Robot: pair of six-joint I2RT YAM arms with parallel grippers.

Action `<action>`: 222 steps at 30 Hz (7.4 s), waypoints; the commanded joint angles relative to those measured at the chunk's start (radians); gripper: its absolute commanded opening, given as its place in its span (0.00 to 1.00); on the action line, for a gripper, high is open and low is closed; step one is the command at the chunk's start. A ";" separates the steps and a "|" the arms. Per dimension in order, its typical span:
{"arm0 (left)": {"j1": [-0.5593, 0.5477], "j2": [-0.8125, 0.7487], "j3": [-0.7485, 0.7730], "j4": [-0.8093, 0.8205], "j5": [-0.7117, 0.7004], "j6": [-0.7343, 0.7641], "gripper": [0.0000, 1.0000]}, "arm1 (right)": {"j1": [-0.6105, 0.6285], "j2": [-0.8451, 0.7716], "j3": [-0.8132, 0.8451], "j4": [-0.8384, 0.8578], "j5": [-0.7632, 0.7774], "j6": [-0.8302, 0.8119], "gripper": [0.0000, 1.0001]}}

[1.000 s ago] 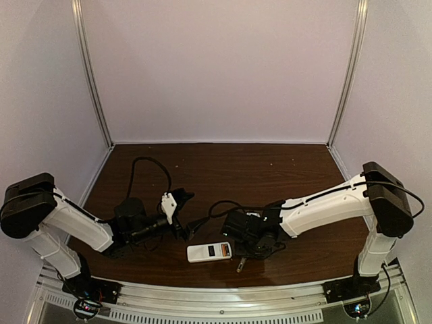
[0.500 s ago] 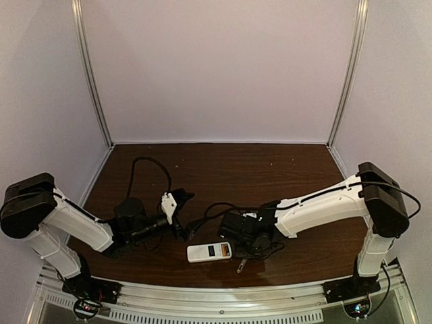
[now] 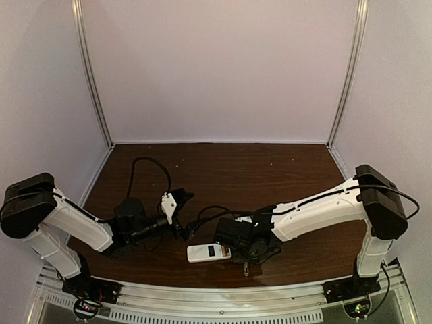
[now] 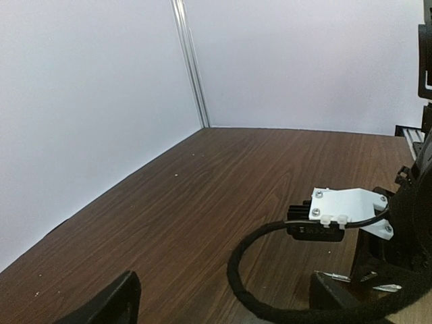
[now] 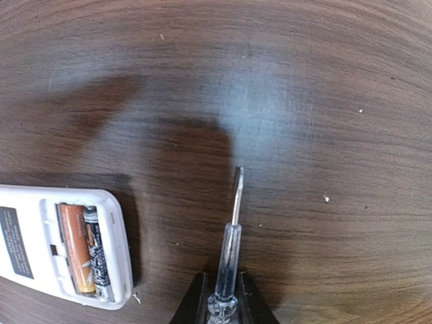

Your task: Unload the batteries from the remote control

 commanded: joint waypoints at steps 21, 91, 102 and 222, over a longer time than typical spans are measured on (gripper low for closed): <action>0.111 -0.006 0.018 -0.025 0.242 -0.077 0.86 | -0.011 -0.187 -0.239 0.260 0.085 -0.267 0.00; 0.129 0.045 0.136 -0.158 0.582 -0.132 0.79 | 0.001 -0.520 -0.339 0.254 0.231 -0.423 0.00; 0.129 0.100 0.199 -0.056 0.767 -0.365 0.73 | 0.013 -0.610 -0.460 0.478 0.078 -0.700 0.00; 0.129 0.183 0.241 0.322 0.855 -0.776 0.00 | -0.108 -0.526 -0.811 1.867 -0.385 -0.469 0.71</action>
